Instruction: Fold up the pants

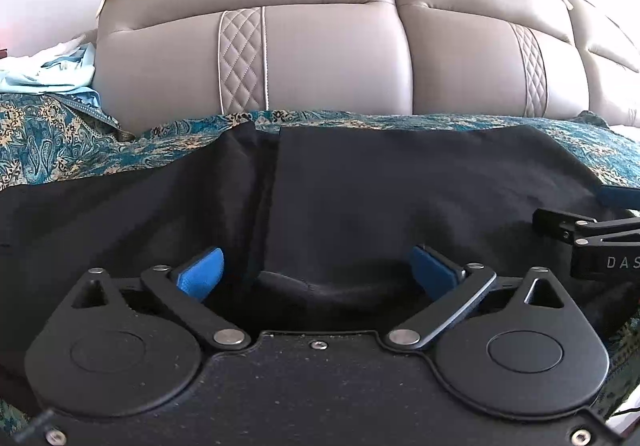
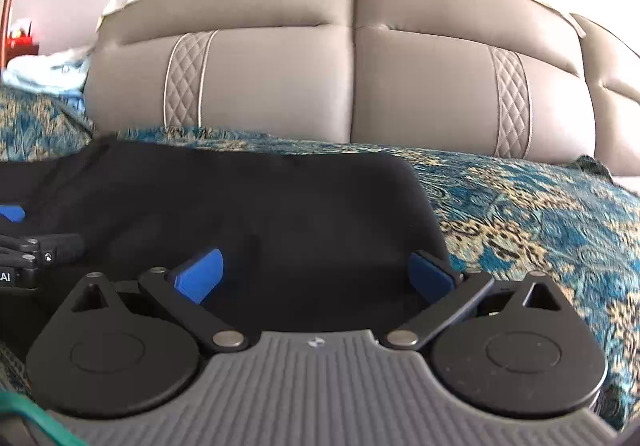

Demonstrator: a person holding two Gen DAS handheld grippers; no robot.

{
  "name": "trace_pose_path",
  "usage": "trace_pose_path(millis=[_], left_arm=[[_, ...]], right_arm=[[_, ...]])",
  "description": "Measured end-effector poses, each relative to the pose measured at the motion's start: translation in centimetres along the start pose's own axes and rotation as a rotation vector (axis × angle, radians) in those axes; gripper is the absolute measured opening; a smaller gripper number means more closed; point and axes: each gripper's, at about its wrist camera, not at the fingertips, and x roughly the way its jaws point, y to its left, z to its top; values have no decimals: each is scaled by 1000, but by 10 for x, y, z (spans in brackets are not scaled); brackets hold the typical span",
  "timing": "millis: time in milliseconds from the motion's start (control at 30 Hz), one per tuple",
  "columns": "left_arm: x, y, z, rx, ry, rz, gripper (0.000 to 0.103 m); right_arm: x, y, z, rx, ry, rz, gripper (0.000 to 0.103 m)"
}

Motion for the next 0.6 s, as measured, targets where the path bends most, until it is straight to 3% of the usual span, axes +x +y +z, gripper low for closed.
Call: trace_pose_path(millis=[333, 467, 600], left_arm=[[1, 2, 0, -8, -5, -8, 103], [-4, 5, 9, -1, 42, 5, 100], [-16, 15, 16, 3, 21, -3, 99]], right_arm=[[1, -1, 7, 1, 25, 7, 103], [-8, -15, 31, 114, 41, 67, 103], [-27, -25, 69, 178, 13, 72, 103]])
